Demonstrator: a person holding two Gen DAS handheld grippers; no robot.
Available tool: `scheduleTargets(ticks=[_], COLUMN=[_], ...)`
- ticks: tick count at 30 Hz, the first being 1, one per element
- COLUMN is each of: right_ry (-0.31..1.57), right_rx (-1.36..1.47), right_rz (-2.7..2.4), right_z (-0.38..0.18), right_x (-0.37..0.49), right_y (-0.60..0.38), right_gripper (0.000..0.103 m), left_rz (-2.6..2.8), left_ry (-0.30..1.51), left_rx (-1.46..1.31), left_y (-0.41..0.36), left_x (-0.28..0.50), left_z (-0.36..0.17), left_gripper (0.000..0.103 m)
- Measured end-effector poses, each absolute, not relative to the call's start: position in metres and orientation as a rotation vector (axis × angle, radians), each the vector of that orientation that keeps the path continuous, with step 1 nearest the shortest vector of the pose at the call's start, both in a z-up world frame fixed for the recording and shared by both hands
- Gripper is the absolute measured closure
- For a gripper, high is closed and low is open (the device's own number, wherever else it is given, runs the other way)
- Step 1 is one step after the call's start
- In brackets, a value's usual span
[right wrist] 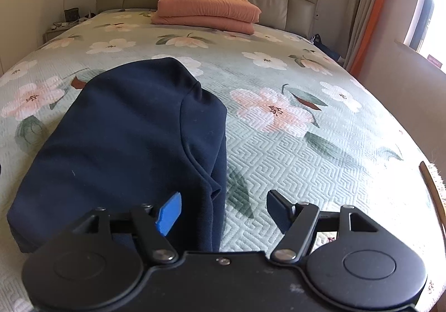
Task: Fold large clothes
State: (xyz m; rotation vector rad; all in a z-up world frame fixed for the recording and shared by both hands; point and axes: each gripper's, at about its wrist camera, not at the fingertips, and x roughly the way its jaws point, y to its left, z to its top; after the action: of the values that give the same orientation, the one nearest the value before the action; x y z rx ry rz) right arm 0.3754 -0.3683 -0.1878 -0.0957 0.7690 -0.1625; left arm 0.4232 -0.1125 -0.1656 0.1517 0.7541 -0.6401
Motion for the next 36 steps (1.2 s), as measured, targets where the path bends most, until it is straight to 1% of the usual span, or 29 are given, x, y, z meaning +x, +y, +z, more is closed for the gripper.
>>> scheduleTargets(ticks=[5, 10, 12, 13, 15, 17, 19, 21, 22, 24, 27, 31, 33, 36], right_ry=[0.758, 0.746, 0.736, 0.731, 0.756, 0.813, 0.849, 0.869, 0.871, 0.865, 0.836, 0.789, 0.779, 0.769], right_rx=[0.057, 0.260, 0.348, 0.398, 0.510, 0.595, 0.626, 0.626, 0.617, 0.612, 0.640, 0.623, 0.614, 0.616], right_rz=[-0.144, -0.041, 0.011, 0.044, 0.094, 0.131, 0.137, 0.126, 0.110, 0.110, 0.153, 0.195, 0.216, 0.258], right_z=[-0.185, -0.183, -0.186, -0.190, -0.202, -0.218, -0.232, -0.247, -0.254, -0.265, -0.277, -0.281, -0.281, -0.284], right_x=[0.379, 0.387, 0.394, 0.398, 0.409, 0.422, 0.432, 0.440, 0.444, 0.449, 0.448, 0.437, 0.434, 0.437], right_y=[-0.399, -0.430, -0.439, -0.444, -0.453, -0.459, -0.461, -0.462, -0.462, -0.463, -0.469, -0.471, -0.470, -0.470], right_gripper=[0.021, 0.019, 0.013, 0.004, 0.002, 0.002, 0.002, 0.002, 0.002, 0.000, 0.000, 0.000, 0.000, 0.000], left_rz=[-0.617, -0.617, -0.682, -0.731, -0.739, -0.690, -0.654, -0.664, -0.663, -0.658, -0.683, -0.751, -0.767, -0.780], left_ry=[0.788, 0.818, 0.865, 0.901, 0.963, 0.972, 0.963, 0.990, 0.995, 0.999, 1.022, 1.073, 1.043, 1.012], left_rx=[0.129, 0.028, -0.095, -0.199, -0.339, -0.338, -0.298, -0.327, -0.347, -0.363, -0.422, -0.618, -0.634, -0.642], left_y=[-0.116, -0.115, -0.111, -0.106, -0.099, -0.097, -0.098, -0.098, -0.098, -0.099, -0.100, -0.096, -0.096, -0.101], left_x=[0.438, 0.454, 0.466, 0.476, 0.492, 0.502, 0.508, 0.515, 0.518, 0.526, 0.533, 0.542, 0.540, 0.536], left_z=[-0.172, -0.175, -0.178, -0.184, -0.196, -0.204, -0.212, -0.223, -0.229, -0.240, -0.259, -0.290, -0.292, -0.295], left_gripper=[0.037, 0.029, 0.029, 0.029, 0.029, 0.029, 0.027, 0.025, 0.021, 0.018, 0.008, 0.007, 0.006, 0.000])
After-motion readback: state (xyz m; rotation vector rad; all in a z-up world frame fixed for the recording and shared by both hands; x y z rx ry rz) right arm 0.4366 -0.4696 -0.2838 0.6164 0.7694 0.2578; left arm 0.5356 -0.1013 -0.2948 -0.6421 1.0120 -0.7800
